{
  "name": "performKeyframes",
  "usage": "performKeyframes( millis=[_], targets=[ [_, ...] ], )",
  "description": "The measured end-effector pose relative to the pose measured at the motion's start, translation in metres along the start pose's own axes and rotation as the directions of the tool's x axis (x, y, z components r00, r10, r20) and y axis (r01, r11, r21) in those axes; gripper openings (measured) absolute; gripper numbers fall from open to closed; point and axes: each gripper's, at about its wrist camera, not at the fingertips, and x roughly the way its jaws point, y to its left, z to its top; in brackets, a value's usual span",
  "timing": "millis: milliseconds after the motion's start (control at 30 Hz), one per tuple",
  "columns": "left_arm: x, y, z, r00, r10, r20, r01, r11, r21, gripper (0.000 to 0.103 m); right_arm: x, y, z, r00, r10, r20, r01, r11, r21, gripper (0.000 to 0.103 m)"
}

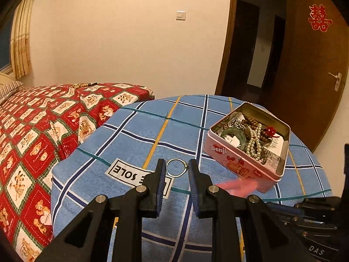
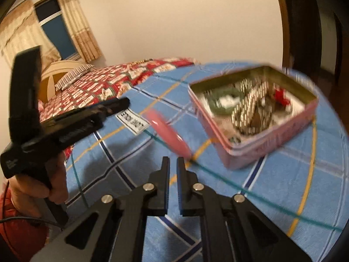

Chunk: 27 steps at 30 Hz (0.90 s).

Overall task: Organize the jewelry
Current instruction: 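Grasp the silver ring with the left gripper while the right gripper grasps the pink bangle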

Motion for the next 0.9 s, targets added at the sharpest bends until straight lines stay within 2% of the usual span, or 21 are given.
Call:
performKeyframes(
  millis=[133,267,300,333,400,467,600,633,700,767,800,867,900],
  targets=[
    [-0.002,0.005,-0.001,1.000,0.006,0.002,-0.006,1.000,-0.010,0.021,0.001,-0.010,-0.006,0.999,0.019,-0.031,-0.017,0.999,0.042,0.014],
    [-0.012,0.012,-0.002,1.000,0.015,0.015,-0.014,1.000,-0.022,0.021,0.001,-0.006,-0.003,0.999,0.022,-0.032,-0.022,1.000,0.017,0.021],
    [-0.014,0.013,-0.002,1.000,0.017,0.017,-0.017,1.000,-0.025,0.021,0.001,-0.005,-0.001,0.999,0.027,-0.031,-0.027,1.000,0.011,0.032],
    [-0.016,0.016,-0.002,1.000,0.022,0.020,-0.021,0.999,-0.030,0.021,0.002,-0.004,0.001,0.999,0.032,-0.032,-0.032,0.999,0.014,0.054],
    [-0.020,0.020,-0.002,0.999,0.025,0.028,-0.024,0.999,-0.044,0.021,0.003,-0.003,0.003,0.999,0.041,-0.024,-0.040,0.999,0.035,0.077],
    [-0.023,0.025,-0.001,0.999,0.029,0.034,-0.027,0.998,-0.056,0.021,0.009,0.004,0.007,0.998,0.052,-0.028,-0.051,0.998,0.026,0.077],
    [-0.027,0.028,0.000,0.998,0.041,0.039,-0.039,0.998,-0.057,0.021,0.038,0.021,0.015,0.995,0.034,-0.091,-0.038,0.998,-0.042,0.078],
    [-0.028,0.028,-0.001,0.998,0.042,0.040,-0.040,0.998,-0.057,0.021,0.044,0.024,0.016,0.994,0.026,-0.105,-0.032,0.998,-0.056,0.080],
    [-0.030,0.029,-0.001,0.998,0.046,0.042,-0.044,0.998,-0.052,0.021,0.055,0.034,0.018,0.992,-0.059,-0.112,0.044,0.991,-0.127,0.082],
    [-0.031,0.029,-0.001,0.998,0.048,0.046,-0.046,0.998,-0.052,0.021,0.067,0.035,0.015,0.982,-0.101,-0.162,0.073,0.983,-0.167,0.081],
    [-0.032,0.029,-0.002,0.998,0.046,0.047,-0.044,0.998,-0.052,0.021,0.067,0.039,0.014,0.983,-0.117,-0.145,0.086,0.975,-0.205,0.081],
    [-0.032,0.030,-0.002,0.998,0.045,0.048,-0.042,0.998,-0.055,0.021,0.065,0.036,0.013,0.982,-0.107,-0.153,0.075,0.977,-0.201,0.080],
    [-0.032,0.030,-0.002,0.998,0.042,0.049,-0.040,0.998,-0.057,0.021,0.062,0.033,0.013,0.984,-0.096,-0.151,0.066,0.979,-0.192,0.075]
  ],
)
